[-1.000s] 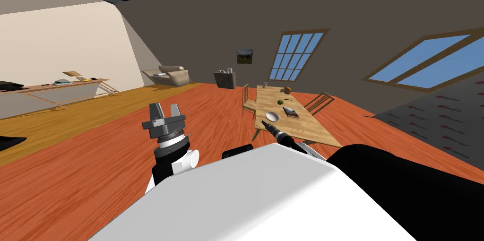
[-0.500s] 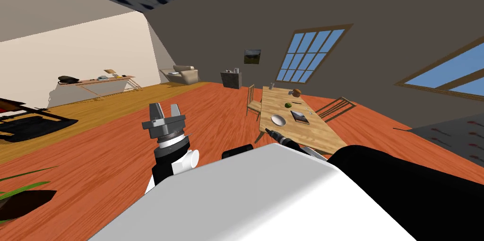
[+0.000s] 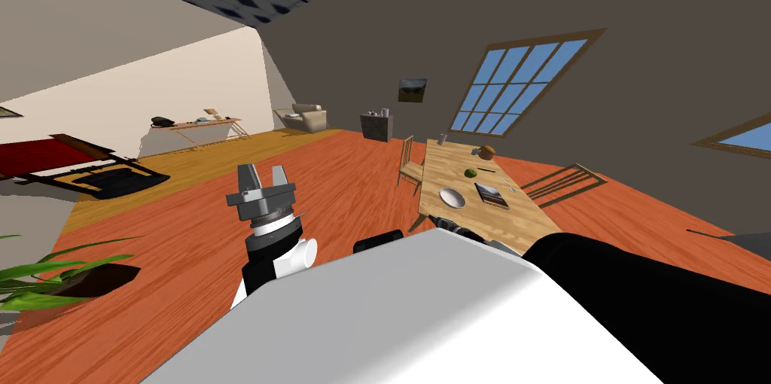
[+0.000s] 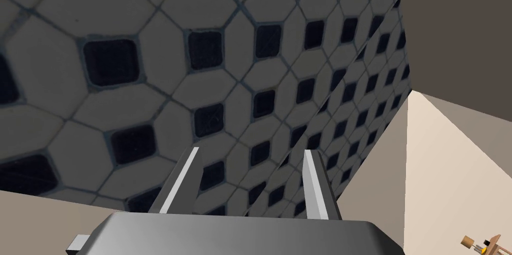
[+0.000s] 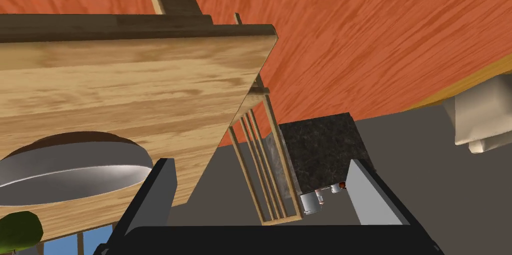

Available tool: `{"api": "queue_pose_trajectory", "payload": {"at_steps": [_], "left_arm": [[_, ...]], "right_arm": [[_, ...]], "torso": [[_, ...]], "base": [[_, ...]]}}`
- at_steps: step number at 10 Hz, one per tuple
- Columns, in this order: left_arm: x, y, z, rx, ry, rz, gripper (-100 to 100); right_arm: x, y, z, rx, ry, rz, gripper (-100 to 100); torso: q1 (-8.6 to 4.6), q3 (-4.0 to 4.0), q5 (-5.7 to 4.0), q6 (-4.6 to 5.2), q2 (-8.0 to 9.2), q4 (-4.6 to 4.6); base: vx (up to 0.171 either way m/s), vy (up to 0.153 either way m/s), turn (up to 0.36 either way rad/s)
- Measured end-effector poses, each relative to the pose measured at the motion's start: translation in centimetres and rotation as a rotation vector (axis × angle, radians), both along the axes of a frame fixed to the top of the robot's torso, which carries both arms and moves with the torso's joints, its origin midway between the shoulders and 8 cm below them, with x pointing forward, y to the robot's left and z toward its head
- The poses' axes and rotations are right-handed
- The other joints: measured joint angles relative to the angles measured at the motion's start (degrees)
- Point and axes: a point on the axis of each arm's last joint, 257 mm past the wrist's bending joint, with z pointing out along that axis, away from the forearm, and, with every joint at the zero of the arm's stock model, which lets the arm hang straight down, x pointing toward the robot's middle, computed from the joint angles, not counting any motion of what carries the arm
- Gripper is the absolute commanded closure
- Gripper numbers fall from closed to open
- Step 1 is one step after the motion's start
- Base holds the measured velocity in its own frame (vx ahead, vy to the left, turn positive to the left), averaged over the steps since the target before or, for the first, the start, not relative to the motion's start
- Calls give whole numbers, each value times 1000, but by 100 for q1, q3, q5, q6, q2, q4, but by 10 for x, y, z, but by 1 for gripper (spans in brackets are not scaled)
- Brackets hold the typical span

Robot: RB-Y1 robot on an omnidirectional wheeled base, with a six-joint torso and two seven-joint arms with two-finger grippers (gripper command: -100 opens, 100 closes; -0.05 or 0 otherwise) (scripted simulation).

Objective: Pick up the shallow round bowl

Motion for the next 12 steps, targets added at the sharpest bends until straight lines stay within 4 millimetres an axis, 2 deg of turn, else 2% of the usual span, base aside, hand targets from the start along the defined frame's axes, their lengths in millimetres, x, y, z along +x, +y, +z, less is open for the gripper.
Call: {"api": "queue_pose_trajectory", "payload": {"at_steps": [1,2,3,4,6,7,11,12], "left_arm": [[0,0,0,0,0,0,0],[0,0,0,0,0,0,0],[0,0,0,0,0,0,0],[0,0,0,0,0,0,0],[0,0,0,0,0,0,0],[0,0,0,0,0,0,0],[0,0,0,0,0,0,0],[0,0,0,0,0,0,0]], "right_arm": [[-8,-8,-7,-24,37,0,-100],[-22,-25,-23,-58,95,0,-100],[-36,-28,-27,-77,129,1,-100],[-40,-27,-27,-85,143,2,-100],[-61,-40,-36,-129,220,6,-100],[-78,-49,-47,-157,272,9,-100],[-126,-75,-53,-242,427,28,-100],[-146,-85,-58,-273,491,34,-100]], "torso": [[-3,-1,-2,4,-2,0],[-1,-4,-2,0,-8,-2],[1,-3,0,6,-4,-1],[3,2,0,7,5,1],[0,1,-1,4,2,0],[-6,-2,-2,3,-4,0],[-5,-5,-2,2,-9,-1],[-16,-6,-4,0,-10,-2]], "base": [[57,-3,256],[48,-14,135],[18,-14,-32],[32,-11,203],[42,-25,203],[44,-39,153],[50,-45,258],[81,-70,313]]}}
